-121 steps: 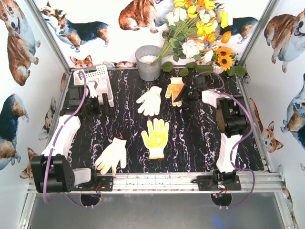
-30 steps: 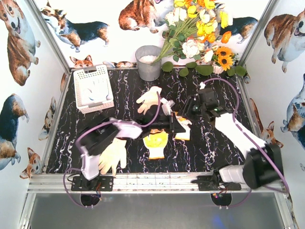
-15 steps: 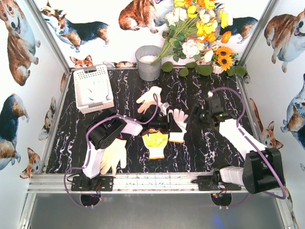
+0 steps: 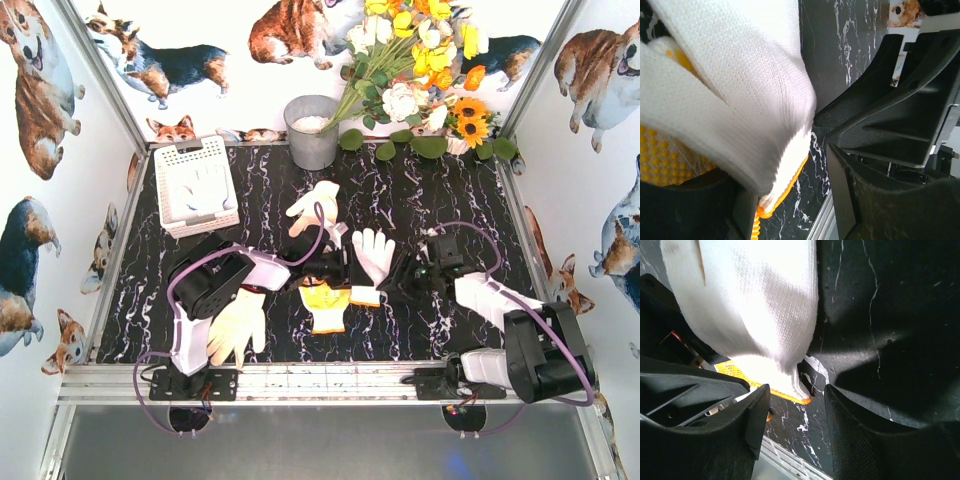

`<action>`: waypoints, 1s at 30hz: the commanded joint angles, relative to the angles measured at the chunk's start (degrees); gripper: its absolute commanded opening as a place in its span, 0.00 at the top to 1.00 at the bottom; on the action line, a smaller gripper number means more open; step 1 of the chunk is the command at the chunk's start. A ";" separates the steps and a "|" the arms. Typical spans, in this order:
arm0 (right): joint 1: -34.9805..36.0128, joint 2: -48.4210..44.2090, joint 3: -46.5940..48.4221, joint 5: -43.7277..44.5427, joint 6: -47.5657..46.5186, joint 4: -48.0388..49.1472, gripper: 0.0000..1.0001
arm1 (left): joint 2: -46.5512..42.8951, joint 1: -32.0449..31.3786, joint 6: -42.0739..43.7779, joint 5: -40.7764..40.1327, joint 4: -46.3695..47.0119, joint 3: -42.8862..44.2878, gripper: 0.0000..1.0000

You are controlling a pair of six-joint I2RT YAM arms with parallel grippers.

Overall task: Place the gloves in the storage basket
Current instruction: Place the glove at the center of the board, then pick up the glove from the center of the board.

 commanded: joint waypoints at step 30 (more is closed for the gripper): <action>0.31 -1.98 0.88 -6.74 5.50 9.28 1.00 | -10.45 -0.64 5.91 -5.19 -9.05 1.87 1.00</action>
